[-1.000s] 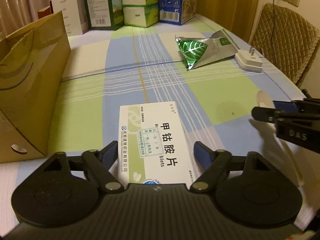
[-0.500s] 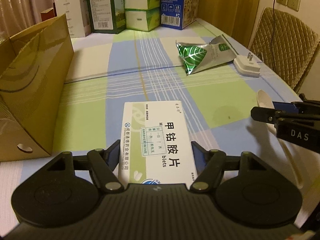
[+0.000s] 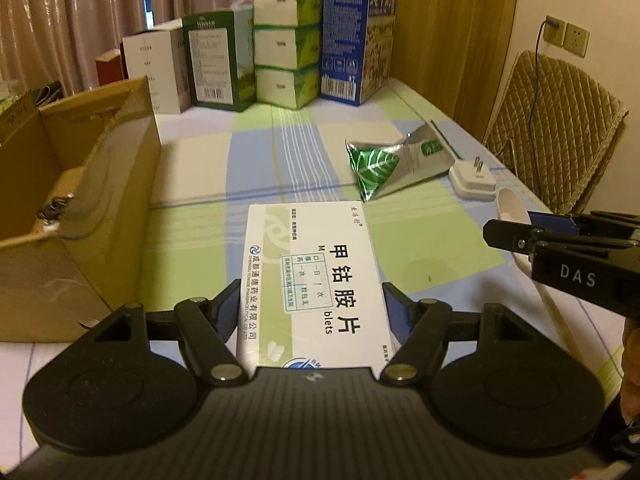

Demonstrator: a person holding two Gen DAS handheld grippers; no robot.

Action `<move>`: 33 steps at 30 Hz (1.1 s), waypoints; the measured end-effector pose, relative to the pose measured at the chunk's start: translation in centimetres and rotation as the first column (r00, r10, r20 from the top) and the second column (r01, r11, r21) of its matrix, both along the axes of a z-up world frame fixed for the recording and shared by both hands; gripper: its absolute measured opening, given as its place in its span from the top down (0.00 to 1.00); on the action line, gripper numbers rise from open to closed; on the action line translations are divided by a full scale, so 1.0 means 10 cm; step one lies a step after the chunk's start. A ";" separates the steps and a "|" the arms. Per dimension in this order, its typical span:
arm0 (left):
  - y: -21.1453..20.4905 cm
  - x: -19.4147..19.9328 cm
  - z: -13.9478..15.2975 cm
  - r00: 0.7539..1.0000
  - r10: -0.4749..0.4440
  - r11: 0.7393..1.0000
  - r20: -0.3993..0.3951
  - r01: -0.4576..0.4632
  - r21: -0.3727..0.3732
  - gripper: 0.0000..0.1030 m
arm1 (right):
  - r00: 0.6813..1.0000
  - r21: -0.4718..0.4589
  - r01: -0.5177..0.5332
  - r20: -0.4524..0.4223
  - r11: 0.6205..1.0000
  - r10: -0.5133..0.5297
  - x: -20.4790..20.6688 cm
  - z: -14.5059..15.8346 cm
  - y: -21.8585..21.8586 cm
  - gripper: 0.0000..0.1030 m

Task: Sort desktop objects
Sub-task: 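Lift and carry the medicine box and spoon toward the cardboard box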

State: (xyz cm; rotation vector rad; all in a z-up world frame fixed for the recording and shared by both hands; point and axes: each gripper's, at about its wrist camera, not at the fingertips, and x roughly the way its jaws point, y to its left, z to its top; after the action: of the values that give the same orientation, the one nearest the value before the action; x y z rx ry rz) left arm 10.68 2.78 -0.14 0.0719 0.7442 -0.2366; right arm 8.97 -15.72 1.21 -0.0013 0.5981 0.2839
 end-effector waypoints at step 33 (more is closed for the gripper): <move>0.86 -0.35 0.88 0.984 0.118 0.993 0.135 -0.118 -0.011 0.34 | 0.977 0.076 -0.194 0.102 0.978 0.186 -0.20 0.84 1.01 0.71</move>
State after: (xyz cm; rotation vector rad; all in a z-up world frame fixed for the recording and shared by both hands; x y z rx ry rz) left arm 7.14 11.41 8.71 0.0401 0.6107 -0.1184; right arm 6.97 -5.59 9.57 0.0104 0.4920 0.4925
